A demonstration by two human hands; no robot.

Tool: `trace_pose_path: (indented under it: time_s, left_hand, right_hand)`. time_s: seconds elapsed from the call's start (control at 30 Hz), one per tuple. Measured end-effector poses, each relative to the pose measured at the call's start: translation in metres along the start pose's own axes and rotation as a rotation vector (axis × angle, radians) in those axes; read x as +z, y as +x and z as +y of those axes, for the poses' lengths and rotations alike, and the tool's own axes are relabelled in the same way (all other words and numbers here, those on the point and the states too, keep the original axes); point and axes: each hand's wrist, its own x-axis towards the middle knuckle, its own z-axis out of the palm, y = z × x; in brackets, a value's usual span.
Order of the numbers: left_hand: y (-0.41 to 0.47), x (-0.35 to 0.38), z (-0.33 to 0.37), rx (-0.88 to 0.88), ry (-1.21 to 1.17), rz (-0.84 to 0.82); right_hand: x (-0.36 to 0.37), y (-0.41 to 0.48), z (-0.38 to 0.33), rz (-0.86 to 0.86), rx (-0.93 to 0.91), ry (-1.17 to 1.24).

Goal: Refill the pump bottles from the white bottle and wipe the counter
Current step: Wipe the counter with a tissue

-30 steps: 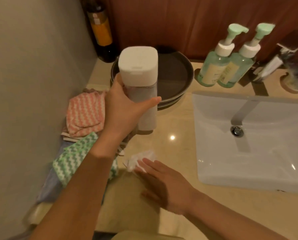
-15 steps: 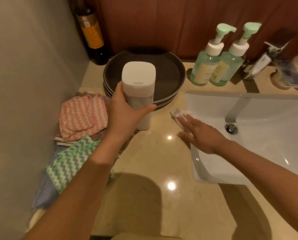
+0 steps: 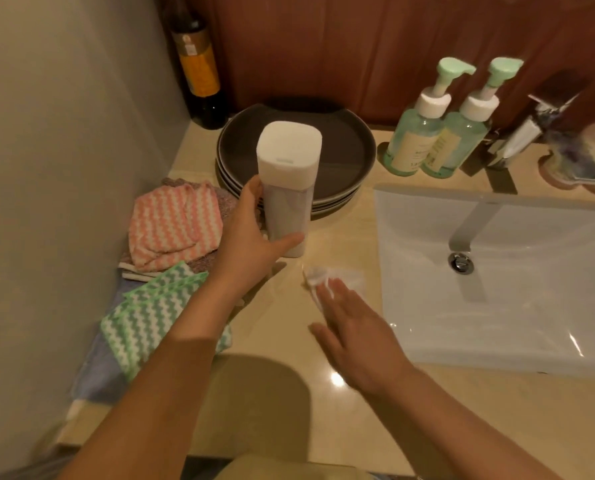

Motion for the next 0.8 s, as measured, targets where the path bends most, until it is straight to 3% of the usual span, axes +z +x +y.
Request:
trace_pose_path:
  time_s: [0.13,0.3,0.43,0.67,0.8]
  left_hand:
    - [-0.033,-0.014,-0.035,0.039,0.301,0.043]
    - [-0.085,-0.027,-0.081,-0.046,0.593,0.058]
    - [-0.094,-0.033,-0.101,-0.101,0.631,-0.057]
    - [-0.085,-0.039,-0.092,-0.226,0.509,-0.136]
    - [-0.082,-0.046,-0.09,-0.269,0.384,-0.166]
  right_hand:
    - [0.024,-0.054,-0.013,-0.036,-0.166,-0.117]
    - [0.02,-0.06,-0.005,-0.091,-0.333,-0.169]
    - [0.003,-0.015,-0.019,-0.13,-0.361,-0.14]
    - [0.012,0.069,-0.081,-0.11,-0.224,-0.095]
    - [0.022,0.064,-0.091,-0.068,-0.317,-0.142]
